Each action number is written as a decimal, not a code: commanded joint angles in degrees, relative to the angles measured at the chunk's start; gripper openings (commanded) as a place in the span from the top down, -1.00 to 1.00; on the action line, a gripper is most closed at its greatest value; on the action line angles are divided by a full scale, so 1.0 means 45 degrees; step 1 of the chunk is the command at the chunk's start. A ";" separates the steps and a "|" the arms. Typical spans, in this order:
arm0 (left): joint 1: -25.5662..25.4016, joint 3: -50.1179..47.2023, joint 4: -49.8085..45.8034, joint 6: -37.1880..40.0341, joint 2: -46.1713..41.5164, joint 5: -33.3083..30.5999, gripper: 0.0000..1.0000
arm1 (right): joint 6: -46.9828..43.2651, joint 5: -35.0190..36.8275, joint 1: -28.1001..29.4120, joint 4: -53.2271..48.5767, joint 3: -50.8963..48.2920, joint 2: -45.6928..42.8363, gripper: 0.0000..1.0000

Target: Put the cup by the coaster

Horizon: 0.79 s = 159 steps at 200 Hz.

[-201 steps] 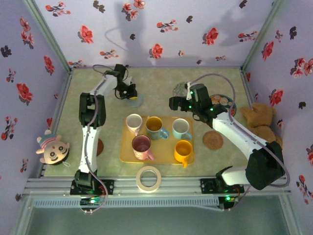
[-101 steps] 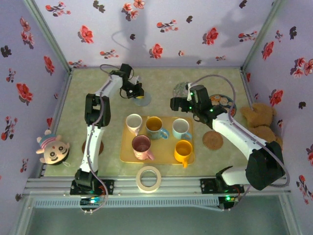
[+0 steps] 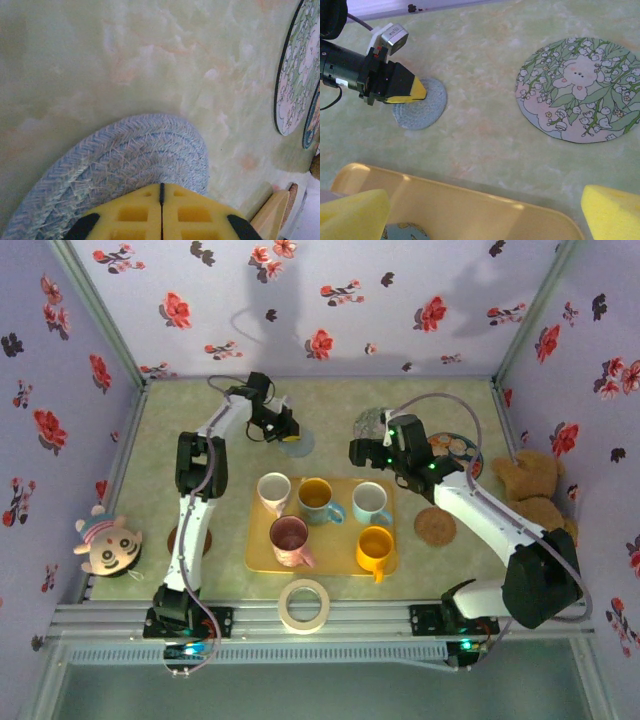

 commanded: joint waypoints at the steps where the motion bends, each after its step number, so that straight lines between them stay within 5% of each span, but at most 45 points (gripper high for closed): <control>1: -0.0163 0.0050 -0.0540 -0.0138 0.0270 -0.0192 0.79 | 0.0048 0.0302 0.0036 0.0218 -0.0097 -0.0198 -0.99; 78: -0.0100 0.0263 -0.0104 -0.0938 -0.1165 -0.0467 0.48 | -0.0137 0.0321 0.0034 0.0009 -0.0022 -0.0304 -0.99; 159: 0.0102 0.0466 -0.1474 -0.0419 -0.3869 -0.2218 0.18 | -0.0506 0.0496 0.0028 -0.0845 0.0576 -0.0485 -0.99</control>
